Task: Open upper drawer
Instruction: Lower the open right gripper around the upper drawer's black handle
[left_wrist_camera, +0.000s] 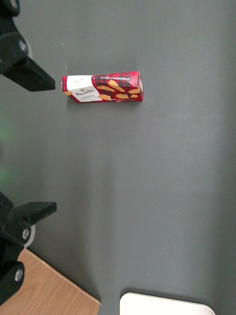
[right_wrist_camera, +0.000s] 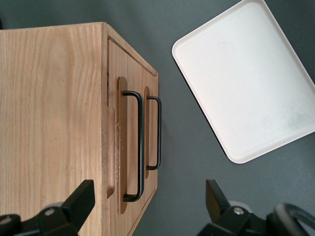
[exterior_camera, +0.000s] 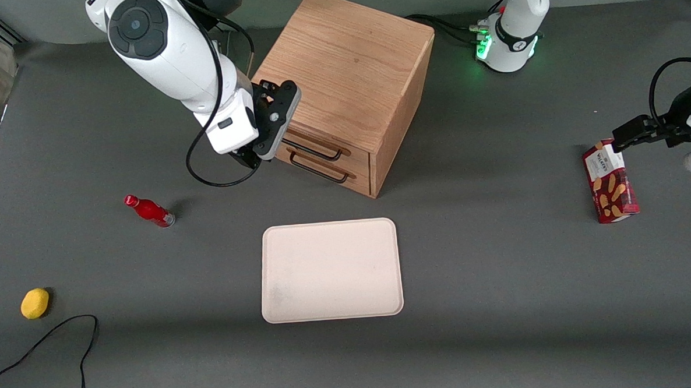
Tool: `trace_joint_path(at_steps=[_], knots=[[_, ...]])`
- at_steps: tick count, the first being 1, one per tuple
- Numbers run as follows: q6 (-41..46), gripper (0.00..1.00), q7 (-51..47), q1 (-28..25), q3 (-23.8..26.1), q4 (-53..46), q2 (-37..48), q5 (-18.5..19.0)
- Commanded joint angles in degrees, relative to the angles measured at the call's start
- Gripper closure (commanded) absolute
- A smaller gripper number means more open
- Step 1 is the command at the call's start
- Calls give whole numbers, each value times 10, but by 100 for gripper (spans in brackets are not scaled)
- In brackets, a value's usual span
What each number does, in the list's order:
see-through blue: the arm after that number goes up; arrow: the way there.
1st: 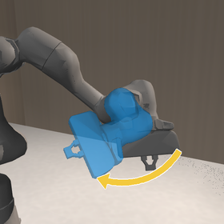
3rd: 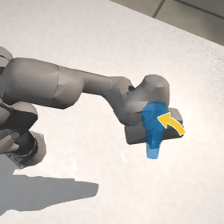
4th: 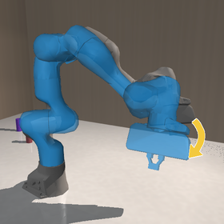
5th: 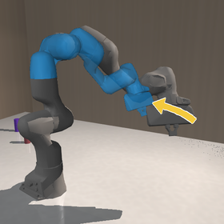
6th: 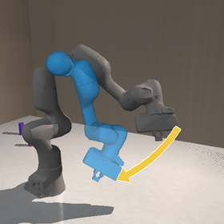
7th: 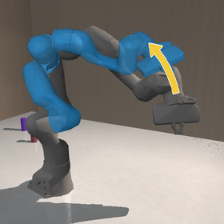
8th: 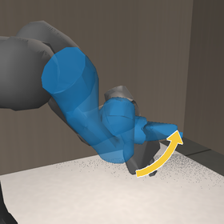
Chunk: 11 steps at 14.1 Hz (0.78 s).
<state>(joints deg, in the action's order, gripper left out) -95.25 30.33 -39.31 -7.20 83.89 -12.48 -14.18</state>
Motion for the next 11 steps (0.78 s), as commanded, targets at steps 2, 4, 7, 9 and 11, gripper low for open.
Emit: trace_joint_path(at_steps=[2, 4, 7, 9, 11], knots=[[14, 0, -10, -2, -7, -13, -14, -16], [16, 0, -30, -3, -7, -12, -18, -16], [17, 0, -48, -3, -7, 1, -19, -16], [16, 0, -48, -3, -7, 1, -23, -16], [15, 0, -47, -2, -8, 1, -27, -11]])
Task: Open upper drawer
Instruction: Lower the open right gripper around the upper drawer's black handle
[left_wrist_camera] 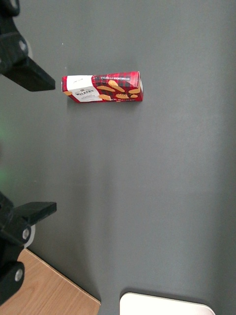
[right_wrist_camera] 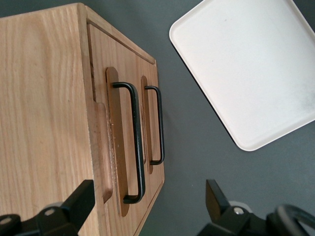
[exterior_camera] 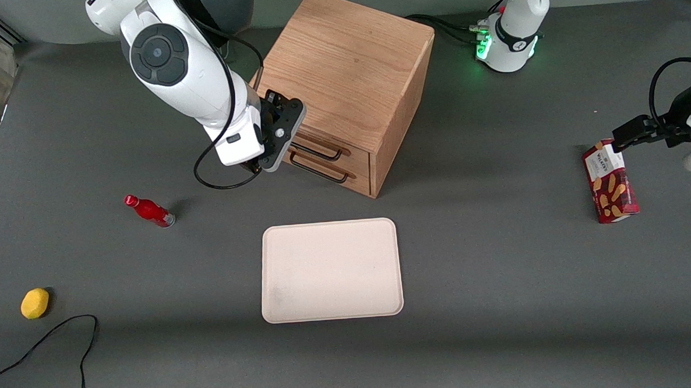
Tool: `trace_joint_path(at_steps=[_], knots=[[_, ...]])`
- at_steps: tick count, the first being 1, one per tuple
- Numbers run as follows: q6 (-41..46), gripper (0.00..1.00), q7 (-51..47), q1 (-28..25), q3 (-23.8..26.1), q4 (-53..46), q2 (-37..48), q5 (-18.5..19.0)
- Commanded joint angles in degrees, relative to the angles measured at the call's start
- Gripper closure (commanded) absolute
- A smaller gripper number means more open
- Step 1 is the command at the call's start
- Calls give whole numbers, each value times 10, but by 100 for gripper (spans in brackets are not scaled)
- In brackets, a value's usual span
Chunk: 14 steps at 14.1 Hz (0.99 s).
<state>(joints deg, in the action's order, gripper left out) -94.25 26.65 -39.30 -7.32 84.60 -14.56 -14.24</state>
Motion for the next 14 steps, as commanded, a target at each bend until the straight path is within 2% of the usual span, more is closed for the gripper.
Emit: trace_joint_path(at_steps=[1, 14], knots=[[2, 0, -10, -2, -7, -6, -7, -10], [-79, 0, 17, -6, -4, 63, -13, -8]])
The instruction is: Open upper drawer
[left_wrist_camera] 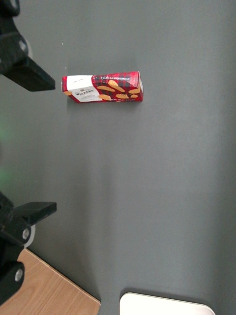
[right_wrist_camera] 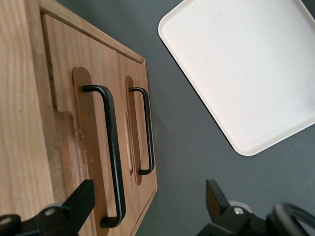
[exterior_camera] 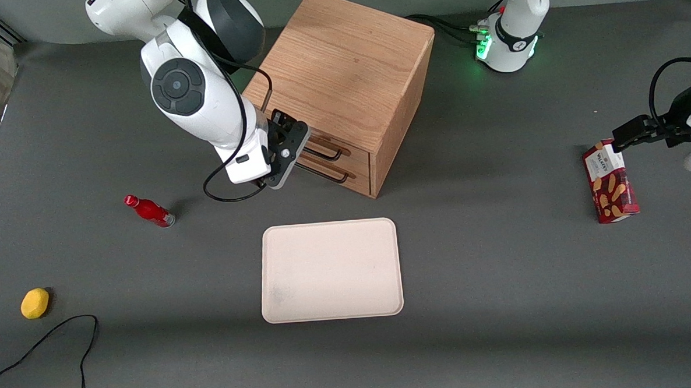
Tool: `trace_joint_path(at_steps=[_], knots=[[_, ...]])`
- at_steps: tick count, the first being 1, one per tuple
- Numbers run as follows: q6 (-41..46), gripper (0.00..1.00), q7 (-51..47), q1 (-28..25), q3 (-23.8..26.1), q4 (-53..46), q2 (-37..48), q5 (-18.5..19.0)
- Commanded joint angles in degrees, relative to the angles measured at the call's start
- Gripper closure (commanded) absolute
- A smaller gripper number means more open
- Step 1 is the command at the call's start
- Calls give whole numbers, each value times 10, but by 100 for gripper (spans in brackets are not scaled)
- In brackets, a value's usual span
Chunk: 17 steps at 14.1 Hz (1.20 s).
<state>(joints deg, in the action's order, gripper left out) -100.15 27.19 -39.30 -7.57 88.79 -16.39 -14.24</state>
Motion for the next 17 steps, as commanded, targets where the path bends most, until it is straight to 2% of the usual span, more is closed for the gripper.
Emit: trace_joint_path(at_steps=[1, 17], knots=[[-22, 0, 12, -6, -1, 24, 7, -8], [-91, 0, 14, -10, 12, 86, 6, -9]])
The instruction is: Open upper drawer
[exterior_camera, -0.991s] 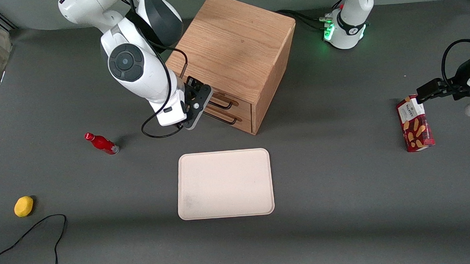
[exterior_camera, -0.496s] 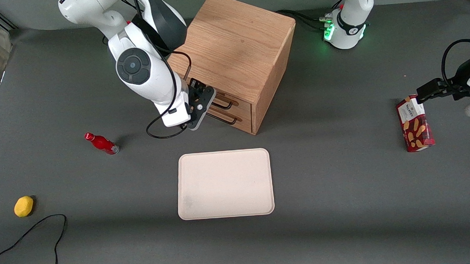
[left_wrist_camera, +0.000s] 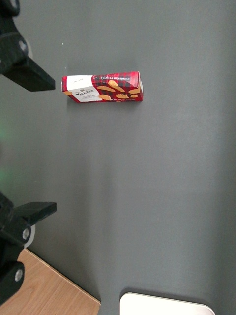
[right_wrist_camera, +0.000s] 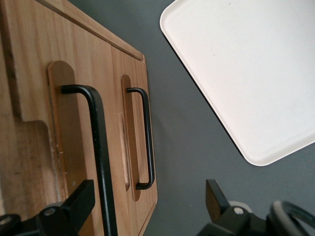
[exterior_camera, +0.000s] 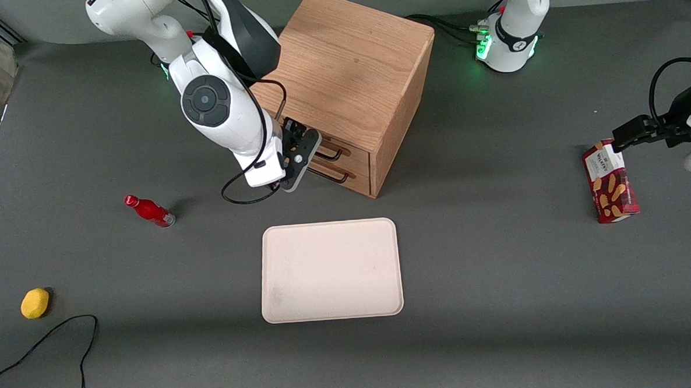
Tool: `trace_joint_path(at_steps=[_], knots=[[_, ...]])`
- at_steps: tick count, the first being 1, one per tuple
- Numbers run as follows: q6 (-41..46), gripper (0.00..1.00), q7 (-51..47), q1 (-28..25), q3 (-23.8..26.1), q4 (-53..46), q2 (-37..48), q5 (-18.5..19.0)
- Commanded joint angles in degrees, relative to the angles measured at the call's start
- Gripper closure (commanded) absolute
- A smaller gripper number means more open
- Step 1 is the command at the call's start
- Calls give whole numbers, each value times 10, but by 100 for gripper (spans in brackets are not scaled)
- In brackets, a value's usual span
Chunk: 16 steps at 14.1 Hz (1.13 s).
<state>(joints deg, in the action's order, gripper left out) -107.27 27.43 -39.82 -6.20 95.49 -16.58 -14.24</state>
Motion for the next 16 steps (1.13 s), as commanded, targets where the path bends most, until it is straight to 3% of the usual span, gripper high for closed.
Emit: trace_joint_path(at_steps=[1, 16], knots=[[-24, 0, 11, -4, 0, 22, 8, -9], [-67, 0, 24, -3, 5, 51, 4, -8]])
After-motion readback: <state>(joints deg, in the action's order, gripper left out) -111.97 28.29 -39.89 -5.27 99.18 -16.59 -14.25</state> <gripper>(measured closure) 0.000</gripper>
